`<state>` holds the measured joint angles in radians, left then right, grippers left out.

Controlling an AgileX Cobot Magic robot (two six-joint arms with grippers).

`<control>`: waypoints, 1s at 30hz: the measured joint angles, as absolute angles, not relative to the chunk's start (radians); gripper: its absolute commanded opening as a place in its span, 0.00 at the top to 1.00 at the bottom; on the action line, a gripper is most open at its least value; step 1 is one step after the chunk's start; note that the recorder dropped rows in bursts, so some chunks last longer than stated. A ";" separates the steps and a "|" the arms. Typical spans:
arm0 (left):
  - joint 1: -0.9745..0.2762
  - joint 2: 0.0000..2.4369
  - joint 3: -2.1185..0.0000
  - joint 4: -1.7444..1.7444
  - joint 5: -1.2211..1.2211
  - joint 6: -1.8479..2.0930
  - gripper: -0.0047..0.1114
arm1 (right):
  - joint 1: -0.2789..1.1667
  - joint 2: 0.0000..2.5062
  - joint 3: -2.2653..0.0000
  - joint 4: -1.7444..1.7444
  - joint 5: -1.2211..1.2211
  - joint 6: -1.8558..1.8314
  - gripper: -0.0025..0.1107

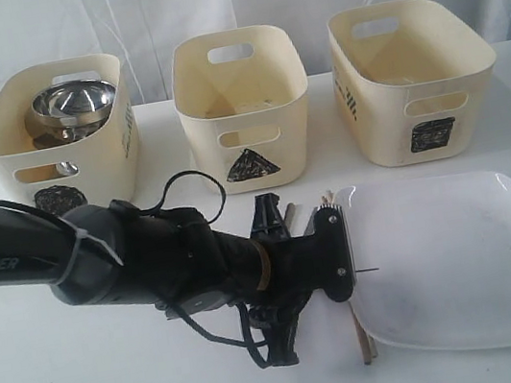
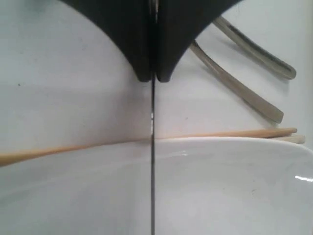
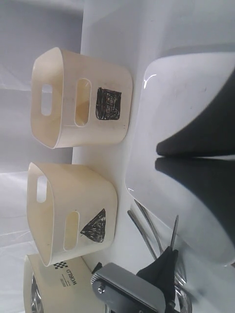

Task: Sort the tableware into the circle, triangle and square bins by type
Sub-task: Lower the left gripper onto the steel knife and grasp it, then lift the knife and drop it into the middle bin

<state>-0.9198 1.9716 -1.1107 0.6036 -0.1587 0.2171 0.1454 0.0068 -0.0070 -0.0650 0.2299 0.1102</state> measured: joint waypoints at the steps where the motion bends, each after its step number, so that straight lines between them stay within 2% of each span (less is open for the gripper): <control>1: -0.920 1.965 -1.111 0.604 -0.144 0.219 0.96 | 0.145 0.007 -0.007 -0.065 0.230 0.110 0.98; 17: -0.911 1.723 -1.145 0.641 0.000 0.217 0.96 | 0.145 0.007 -0.007 -0.065 0.230 0.110 0.98; 23: -0.810 1.711 -1.323 0.618 -0.027 0.024 0.96 | 0.145 0.007 -0.007 -0.065 0.230 0.110 0.98; 30: -0.688 1.771 -1.495 0.522 -0.171 -0.162 0.96 | 0.145 0.007 -0.007 -0.065 0.230 0.110 0.98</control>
